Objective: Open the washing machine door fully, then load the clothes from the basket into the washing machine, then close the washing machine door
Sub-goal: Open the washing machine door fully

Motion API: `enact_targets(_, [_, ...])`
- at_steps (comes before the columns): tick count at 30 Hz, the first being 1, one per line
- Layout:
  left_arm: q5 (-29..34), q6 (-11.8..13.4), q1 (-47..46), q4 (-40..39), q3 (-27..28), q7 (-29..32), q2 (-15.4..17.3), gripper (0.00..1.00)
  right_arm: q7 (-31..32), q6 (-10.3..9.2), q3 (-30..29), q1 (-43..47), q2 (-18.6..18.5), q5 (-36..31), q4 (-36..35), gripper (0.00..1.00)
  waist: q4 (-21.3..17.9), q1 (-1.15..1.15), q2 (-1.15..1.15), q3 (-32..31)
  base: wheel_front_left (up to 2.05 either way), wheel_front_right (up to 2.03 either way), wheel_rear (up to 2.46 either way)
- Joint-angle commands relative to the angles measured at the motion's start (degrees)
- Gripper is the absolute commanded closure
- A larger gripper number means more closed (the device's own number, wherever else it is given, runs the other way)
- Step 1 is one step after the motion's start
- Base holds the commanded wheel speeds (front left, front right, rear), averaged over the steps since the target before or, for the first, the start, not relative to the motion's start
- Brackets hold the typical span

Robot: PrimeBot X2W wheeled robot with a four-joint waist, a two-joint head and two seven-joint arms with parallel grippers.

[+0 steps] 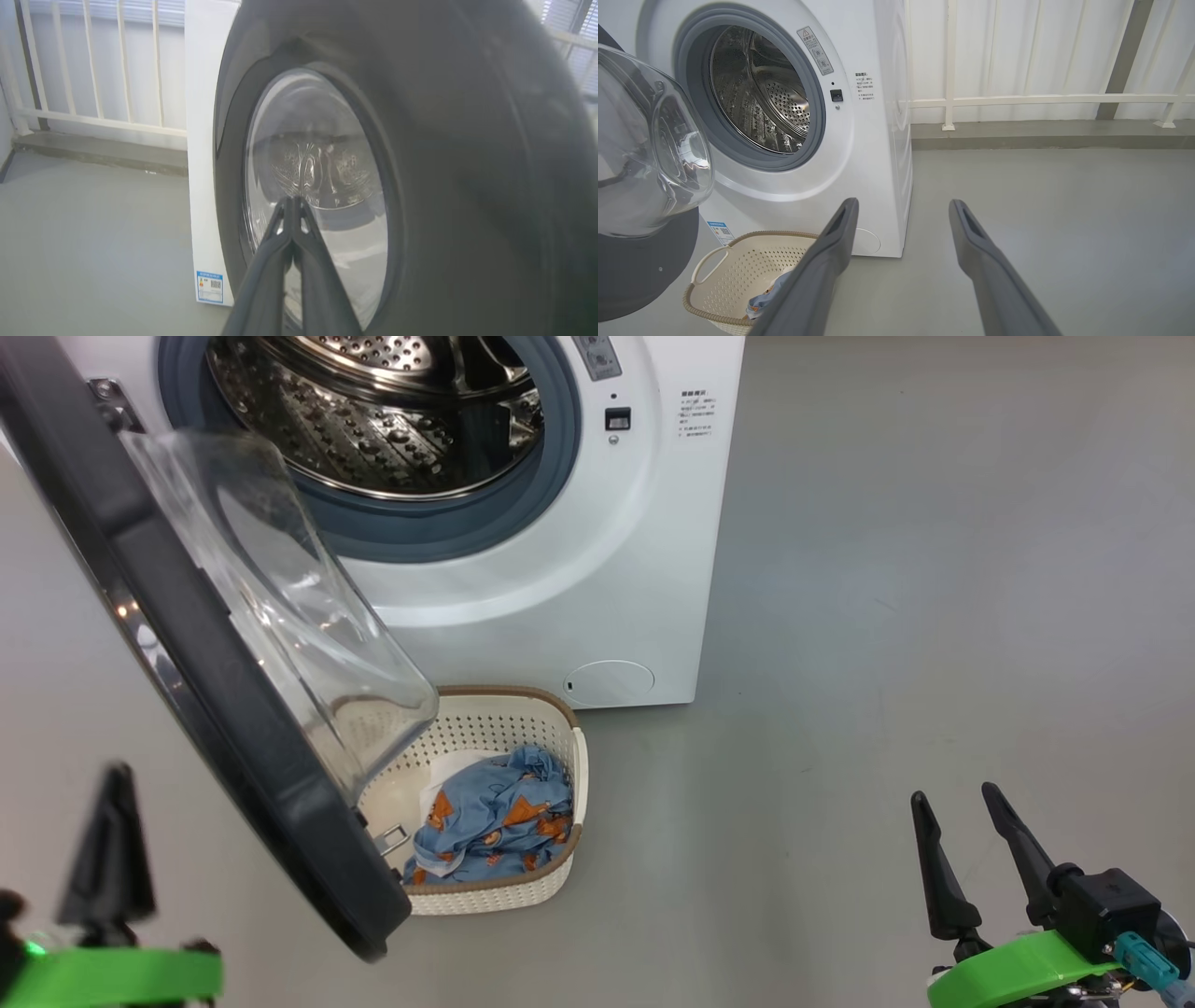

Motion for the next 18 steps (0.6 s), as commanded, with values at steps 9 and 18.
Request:
enact_targets(9, [1.4,-0.1,-7.5,-17.6,6.7,-0.4,0.9,1.00,-0.7,0.17,1.2,-0.7,-0.2,0.4,-1.3,0.00,0.1,0.00,0.00,-0.1,0.00,0.00,0.00])
enact_targets(18, [1.5,-0.1,-10.2,-30.4,-2.3,-0.4,2.4,1.00,-0.7,0.17,1.4,-0.7,-0.2,0.6,-1.0,0.00,0.1,0.00,0.00,-0.1,0.00,0.00,0.00])
